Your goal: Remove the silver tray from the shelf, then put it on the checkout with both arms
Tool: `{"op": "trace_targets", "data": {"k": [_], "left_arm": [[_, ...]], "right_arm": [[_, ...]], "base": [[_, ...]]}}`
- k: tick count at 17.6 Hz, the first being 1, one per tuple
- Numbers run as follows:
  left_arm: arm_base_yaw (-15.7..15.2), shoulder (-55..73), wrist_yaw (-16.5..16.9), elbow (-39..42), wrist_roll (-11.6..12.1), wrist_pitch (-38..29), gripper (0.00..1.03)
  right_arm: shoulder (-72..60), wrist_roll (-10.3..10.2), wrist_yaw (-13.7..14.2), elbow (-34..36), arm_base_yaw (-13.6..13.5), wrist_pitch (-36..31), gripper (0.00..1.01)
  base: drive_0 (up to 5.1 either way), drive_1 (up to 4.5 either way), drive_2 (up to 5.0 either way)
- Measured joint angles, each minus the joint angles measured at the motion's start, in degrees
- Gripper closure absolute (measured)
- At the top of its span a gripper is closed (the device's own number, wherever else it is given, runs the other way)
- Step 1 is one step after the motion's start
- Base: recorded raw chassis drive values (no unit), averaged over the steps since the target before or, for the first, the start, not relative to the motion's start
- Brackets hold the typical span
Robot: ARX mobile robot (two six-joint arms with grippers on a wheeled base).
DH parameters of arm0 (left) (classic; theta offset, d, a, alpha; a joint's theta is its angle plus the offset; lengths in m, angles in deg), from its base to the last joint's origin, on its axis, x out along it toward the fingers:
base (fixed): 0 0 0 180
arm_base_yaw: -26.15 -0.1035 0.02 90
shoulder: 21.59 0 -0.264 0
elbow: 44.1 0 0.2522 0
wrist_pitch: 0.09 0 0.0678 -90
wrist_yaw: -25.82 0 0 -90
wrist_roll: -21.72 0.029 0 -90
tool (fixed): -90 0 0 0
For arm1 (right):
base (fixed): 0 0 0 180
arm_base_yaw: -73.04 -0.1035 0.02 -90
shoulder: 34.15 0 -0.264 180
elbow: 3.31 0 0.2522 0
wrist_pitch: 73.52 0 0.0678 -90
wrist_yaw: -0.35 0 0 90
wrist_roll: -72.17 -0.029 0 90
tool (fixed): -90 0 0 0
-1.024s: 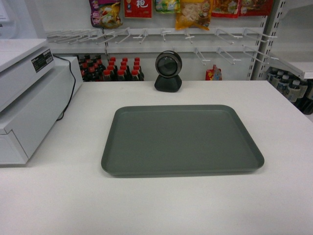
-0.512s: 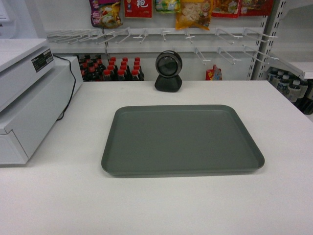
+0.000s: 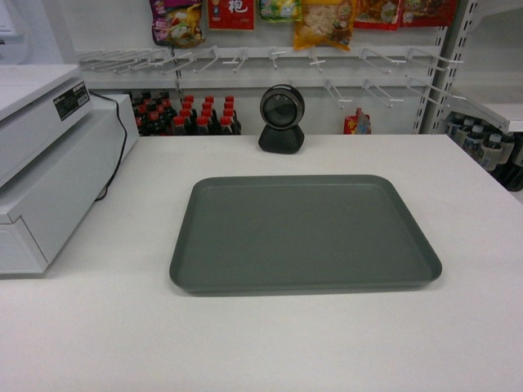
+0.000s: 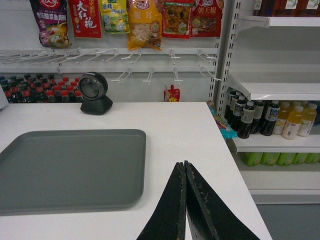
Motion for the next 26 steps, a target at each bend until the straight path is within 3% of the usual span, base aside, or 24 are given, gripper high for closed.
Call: {"op": "trace_targets", "data": {"k": [13, 14, 15, 16, 17, 23, 24, 26], "left_arm": [[0.0, -16.2, 0.0, 0.0, 0.0, 16.4, 1.02], [0.0, -21.3, 0.0, 0.0, 0.0, 24.3, 1.02], [0.0, -25.1, -0.1, 0.0, 0.0, 25.9, 1.02], [0.0, -25.0, -0.2, -0.3, 0.0, 25.4, 1.02], [0.0, -25.0, -0.2, 0.0, 0.0, 26.1, 1.02], [0.0, -25.0, 0.0, 0.0, 0.0, 25.8, 1.02], [0.0, -25.0, 0.0, 0.0, 0.0, 25.8, 0.98], [0.0, -25.0, 0.0, 0.0, 0.0, 25.8, 0.74]], "right_arm": [[20.3, 0.0, 0.0, 0.0, 0.0, 19.6, 0.99], [21.1, 0.0, 0.0, 0.0, 0.0, 20.4, 0.99], [21.8, 0.0, 0.0, 0.0, 0.0, 21.2, 0.99], [22.6, 0.0, 0.0, 0.0, 0.0, 22.1, 0.99], [29.0, 0.0, -0.1, 0.0, 0.0, 31.4, 0.99], [32.0, 0.0, 0.0, 0.0, 0.0, 31.9, 0.99], [32.0, 0.0, 0.0, 0.0, 0.0, 31.9, 0.89], [32.0, 0.0, 0.0, 0.0, 0.0, 32.0, 0.65]], "base": [[0.0, 0.0, 0.0], [0.0, 0.0, 0.0], [0.0, 0.0, 0.0], [0.0, 0.0, 0.0], [0.0, 0.0, 0.0], [0.0, 0.0, 0.0], [0.0, 0.0, 0.0], [0.0, 0.0, 0.0]]}}
